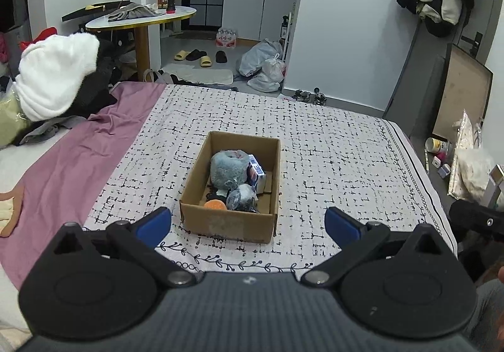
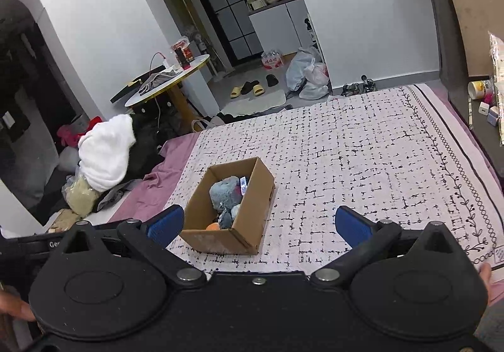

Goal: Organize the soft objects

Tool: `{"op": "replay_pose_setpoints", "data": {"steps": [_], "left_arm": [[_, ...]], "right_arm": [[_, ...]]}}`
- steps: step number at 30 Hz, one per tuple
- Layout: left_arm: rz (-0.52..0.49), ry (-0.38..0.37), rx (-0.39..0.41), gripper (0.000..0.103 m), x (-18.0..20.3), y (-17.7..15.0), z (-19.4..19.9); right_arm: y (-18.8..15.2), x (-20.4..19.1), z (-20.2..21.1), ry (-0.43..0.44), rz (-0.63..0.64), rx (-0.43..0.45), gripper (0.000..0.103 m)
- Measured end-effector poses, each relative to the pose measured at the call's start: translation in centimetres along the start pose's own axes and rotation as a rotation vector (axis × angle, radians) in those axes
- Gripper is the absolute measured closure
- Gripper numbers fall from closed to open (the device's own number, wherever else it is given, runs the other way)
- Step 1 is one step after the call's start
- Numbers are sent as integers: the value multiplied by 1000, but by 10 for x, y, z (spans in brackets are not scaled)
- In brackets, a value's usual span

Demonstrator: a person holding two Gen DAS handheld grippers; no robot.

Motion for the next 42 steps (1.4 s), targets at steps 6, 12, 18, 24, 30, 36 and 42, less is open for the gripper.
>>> {"op": "replay_pose_setpoints", "data": {"steps": [6,12,18,24,30,36,42], "left_arm": [[4,14,-3,0,6,-9,9],[-6,13,1,0,11,-16,20],[-9,23,12,0,10,-21,29],[-24,19,22,0,12,-22,34],[-27,16,26,0,12,-22,36],[-29,13,24,0,12,-23,34],[-29,11,22,0,13,-24,33]], "right_arm": [[-8,2,13,2,18,-4,0],[-12,1,23,2,32,-3,0],[-15,-5,28,6,58,-5,0],[-14,-5,32,9,62,-5,0],[-14,-3,34,0,59,-1,0],[-15,1,31,-17,48,-11,0],[-17,-1,31,-21,53,-15,0]]}}
Point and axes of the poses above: each gripper's, at about its wrist camera, not at the fingertips, and z roughly against the way its jaws point, x to its right, y to its top, the point moved 4 cm from there along -z, roughly the way its jaws point, and after that the axes turned 12 degrees about -z, right-handed, at the moved point
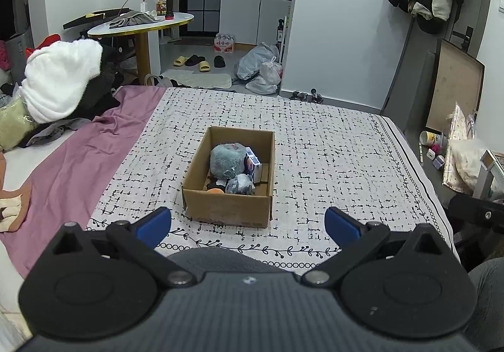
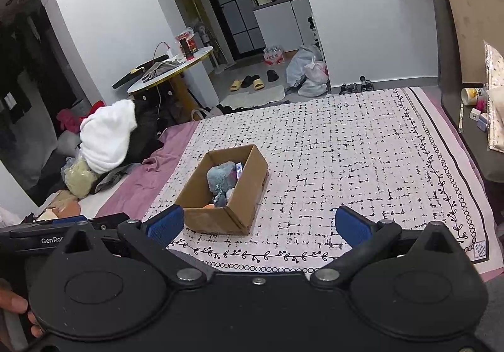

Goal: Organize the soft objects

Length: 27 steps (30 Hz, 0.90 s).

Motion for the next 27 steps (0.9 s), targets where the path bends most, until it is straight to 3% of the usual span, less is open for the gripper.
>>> {"op": "replay_pose_setpoints", "data": {"steps": [27], "left_arm": [[3,-4,-6,0,-2,0,-5]], "right_arm": [[0,3,-4,-15,0,-11,0]]}}
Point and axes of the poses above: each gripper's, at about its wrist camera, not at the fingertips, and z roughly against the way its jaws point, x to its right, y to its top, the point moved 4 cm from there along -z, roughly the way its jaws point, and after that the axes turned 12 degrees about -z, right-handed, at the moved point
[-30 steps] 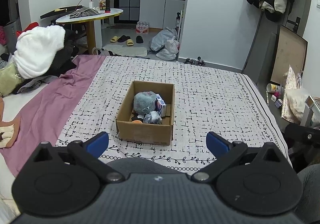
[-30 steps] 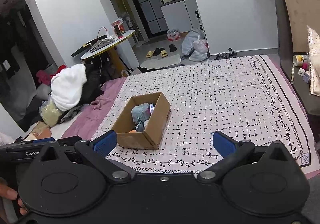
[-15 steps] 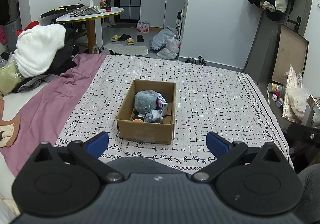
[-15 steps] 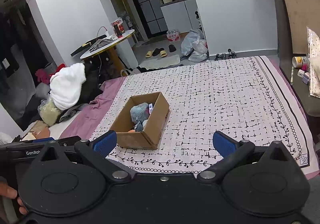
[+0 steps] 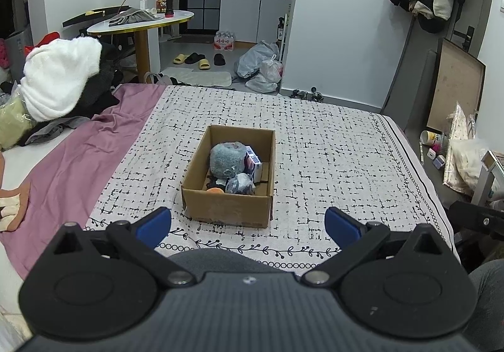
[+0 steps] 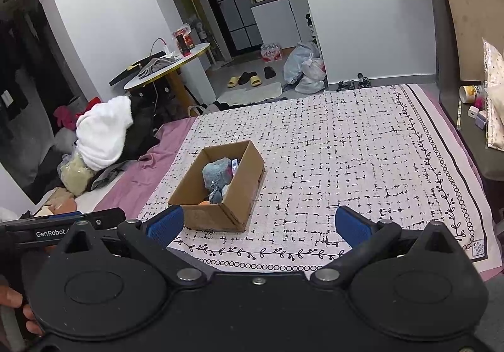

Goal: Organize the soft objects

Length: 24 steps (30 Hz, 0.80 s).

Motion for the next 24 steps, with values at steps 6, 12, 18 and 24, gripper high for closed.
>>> {"op": "replay_pose_setpoints", "data": {"steps": [6,12,18,24], "left_arm": [[2,5,-9,0,-1,0,-2],[7,8,-13,0,-4,2,-4],[18,6,-19,0,-8,3,-7],[31,-1,-15,0,-13,5,-7]], "right_arm": [[1,1,-1,0,3,-4,0],[4,1,-3,3,-6,-8,0],[6,3,-5,-9,-7,-15,0],[12,1,-6,-15,-9,-15,0]]}}
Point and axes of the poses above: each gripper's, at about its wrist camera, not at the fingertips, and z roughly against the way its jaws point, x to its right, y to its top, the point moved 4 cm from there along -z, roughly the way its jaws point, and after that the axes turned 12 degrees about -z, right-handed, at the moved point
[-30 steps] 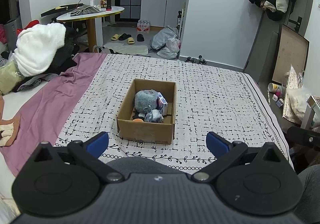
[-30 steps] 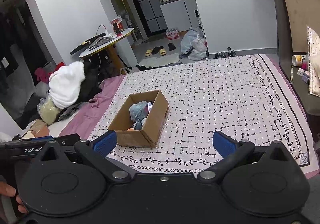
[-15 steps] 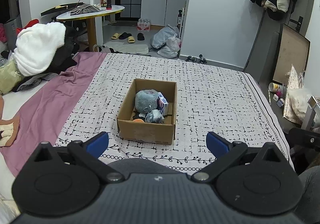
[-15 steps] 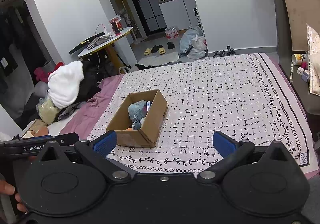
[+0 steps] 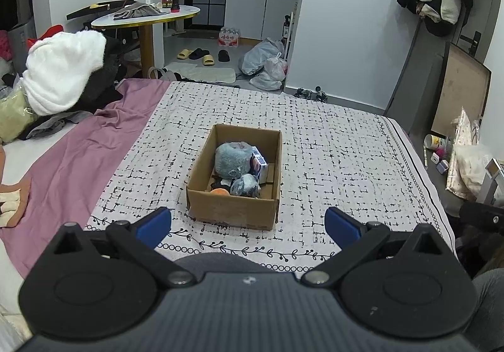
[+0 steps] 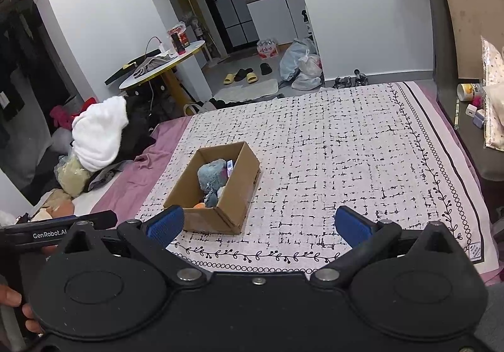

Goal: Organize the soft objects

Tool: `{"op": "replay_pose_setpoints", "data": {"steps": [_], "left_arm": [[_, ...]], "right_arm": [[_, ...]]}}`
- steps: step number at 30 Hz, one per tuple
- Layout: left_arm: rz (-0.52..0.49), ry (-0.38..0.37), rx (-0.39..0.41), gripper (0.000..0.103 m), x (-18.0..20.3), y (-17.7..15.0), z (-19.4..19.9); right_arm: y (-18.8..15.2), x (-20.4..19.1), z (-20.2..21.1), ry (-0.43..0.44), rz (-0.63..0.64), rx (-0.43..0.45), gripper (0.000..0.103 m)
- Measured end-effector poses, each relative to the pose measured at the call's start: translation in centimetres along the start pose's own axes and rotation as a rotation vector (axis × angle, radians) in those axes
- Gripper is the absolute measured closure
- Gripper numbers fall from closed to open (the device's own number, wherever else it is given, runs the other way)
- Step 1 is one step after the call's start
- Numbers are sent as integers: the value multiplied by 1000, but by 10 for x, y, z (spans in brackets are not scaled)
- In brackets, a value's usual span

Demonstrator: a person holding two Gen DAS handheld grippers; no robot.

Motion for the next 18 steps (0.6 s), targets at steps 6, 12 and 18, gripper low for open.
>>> {"op": "replay_pose_setpoints", "data": {"steps": [6,12,18], "left_arm": [[12,-7,6,0,-4,3,2],[1,-20,18,0,-3,4,5],[3,-27,17,0,-1,3,5]], "right_arm": [[-1,-3,-1,-3,6,-4,0],[-5,-7,-3,-9,18,-13,0],[-6,-8,-5,-11,19,-18,0]]}}
Point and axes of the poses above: each gripper's, at about its wrist camera, not at the fingertips, and z roughly against the way its jaws point, x to its right, y to its top, the point moved 4 cm from there along -z, roughly the way its jaws point, and after that the axes turned 12 degrees about -z, right-handed, at the moved point
